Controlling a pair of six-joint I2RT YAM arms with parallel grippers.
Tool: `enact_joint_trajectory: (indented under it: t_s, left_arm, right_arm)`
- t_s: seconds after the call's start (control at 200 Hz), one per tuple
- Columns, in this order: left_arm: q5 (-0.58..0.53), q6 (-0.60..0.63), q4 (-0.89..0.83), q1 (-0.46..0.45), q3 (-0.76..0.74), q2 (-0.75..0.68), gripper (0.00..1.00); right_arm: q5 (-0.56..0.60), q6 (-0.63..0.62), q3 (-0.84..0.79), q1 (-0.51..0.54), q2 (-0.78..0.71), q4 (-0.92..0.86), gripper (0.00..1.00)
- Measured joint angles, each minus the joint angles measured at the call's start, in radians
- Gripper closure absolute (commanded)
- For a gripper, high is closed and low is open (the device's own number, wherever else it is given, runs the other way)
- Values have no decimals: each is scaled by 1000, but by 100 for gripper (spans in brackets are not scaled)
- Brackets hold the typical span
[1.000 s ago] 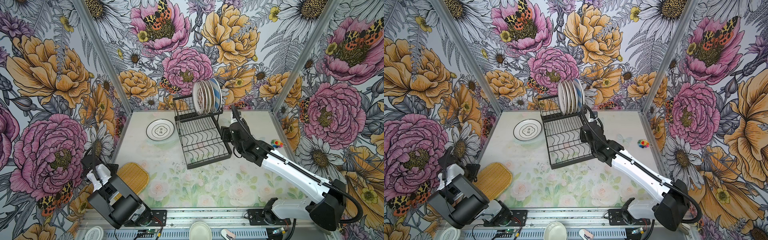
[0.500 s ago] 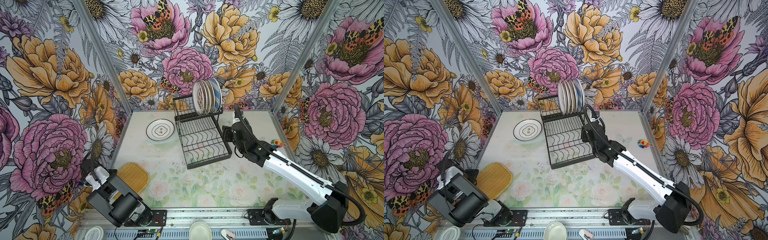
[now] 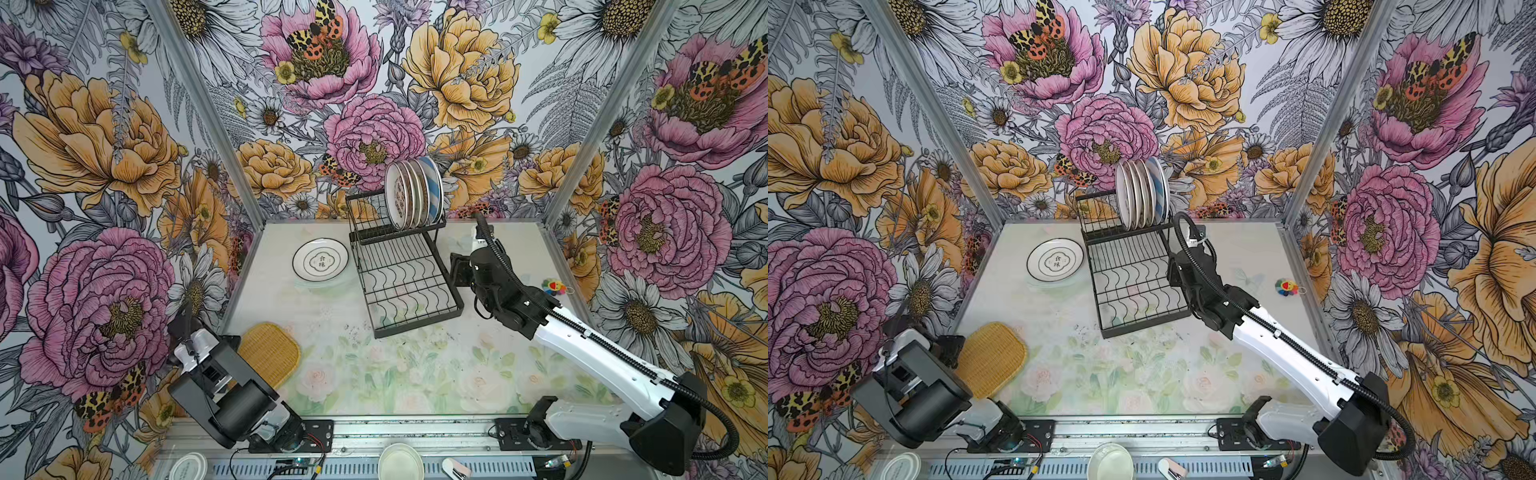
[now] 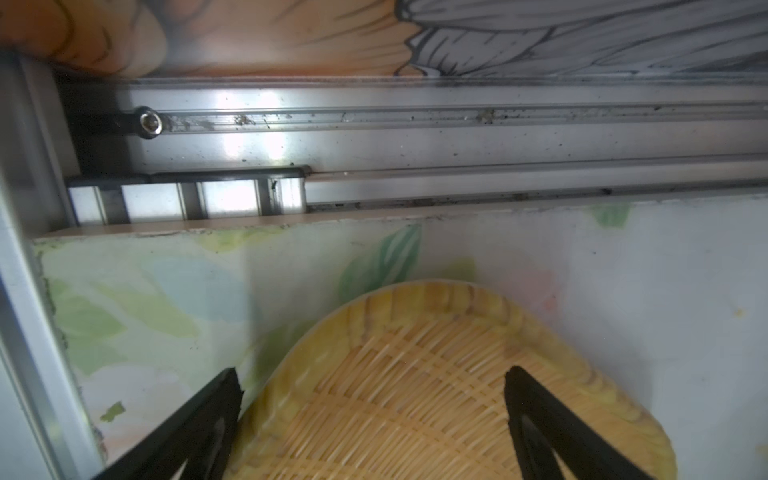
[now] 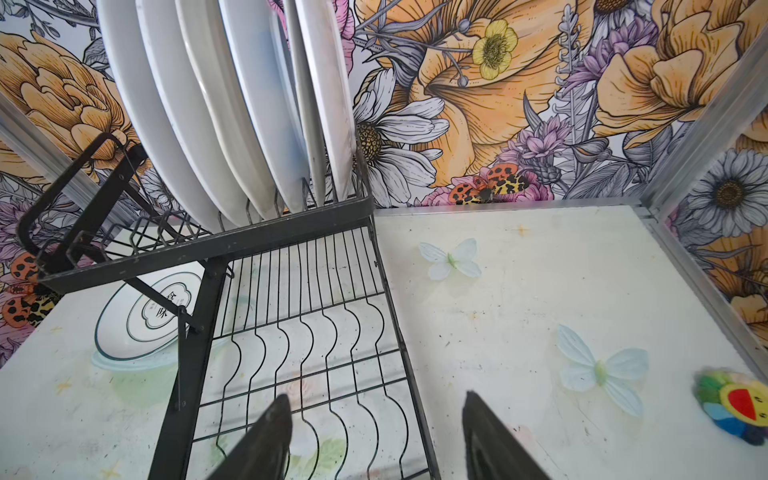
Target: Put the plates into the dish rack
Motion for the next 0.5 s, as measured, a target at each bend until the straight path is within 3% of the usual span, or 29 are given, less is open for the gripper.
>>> enact_joint_trajectory:
  t_s: [0.5]
  left_arm:
    - [73, 61, 51, -284, 77, 114, 1]
  right_arm:
    - [4, 0, 0, 0, -1, 0, 34]
